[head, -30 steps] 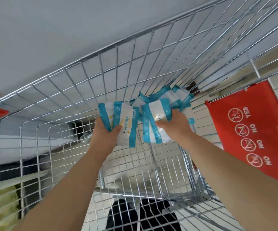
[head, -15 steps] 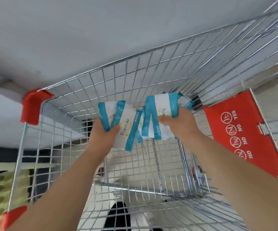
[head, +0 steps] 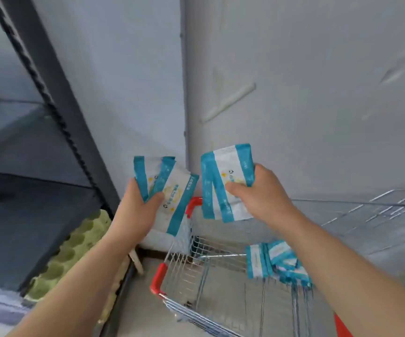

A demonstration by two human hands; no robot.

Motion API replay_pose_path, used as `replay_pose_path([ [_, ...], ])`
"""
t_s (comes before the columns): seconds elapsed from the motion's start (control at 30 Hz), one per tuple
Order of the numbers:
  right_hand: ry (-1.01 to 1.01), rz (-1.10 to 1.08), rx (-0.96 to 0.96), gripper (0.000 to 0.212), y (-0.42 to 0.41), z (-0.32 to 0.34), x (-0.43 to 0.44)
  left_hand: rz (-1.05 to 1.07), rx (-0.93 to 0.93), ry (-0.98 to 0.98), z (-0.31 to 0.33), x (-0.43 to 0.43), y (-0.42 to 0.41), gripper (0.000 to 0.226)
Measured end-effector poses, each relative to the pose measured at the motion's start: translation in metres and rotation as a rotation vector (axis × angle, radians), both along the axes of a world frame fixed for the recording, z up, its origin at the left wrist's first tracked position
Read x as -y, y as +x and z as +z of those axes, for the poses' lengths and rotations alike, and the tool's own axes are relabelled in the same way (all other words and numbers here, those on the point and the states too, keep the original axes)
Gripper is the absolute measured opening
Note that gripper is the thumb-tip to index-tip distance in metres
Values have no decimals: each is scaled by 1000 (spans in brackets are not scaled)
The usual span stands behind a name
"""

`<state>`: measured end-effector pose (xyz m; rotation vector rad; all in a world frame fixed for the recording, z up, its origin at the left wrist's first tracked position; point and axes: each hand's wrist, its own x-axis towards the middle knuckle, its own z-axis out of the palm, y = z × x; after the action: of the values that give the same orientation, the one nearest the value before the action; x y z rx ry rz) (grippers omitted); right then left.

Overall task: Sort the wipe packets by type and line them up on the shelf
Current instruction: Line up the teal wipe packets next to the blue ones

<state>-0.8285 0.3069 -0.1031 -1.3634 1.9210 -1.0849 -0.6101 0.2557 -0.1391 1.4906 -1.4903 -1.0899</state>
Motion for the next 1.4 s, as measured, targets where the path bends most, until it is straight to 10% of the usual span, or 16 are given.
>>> replay_pose_path([
  [0.63,-68,361,162,21,465,162,88,255,84,-229,165,13,454,33],
  [1.23,291,178,-84,45,534,106,267,131,-120,-96,142,227,535,48],
  [1.4,36,230,-241,55,554,115,291,73,-285,-59,141,264,541,39],
])
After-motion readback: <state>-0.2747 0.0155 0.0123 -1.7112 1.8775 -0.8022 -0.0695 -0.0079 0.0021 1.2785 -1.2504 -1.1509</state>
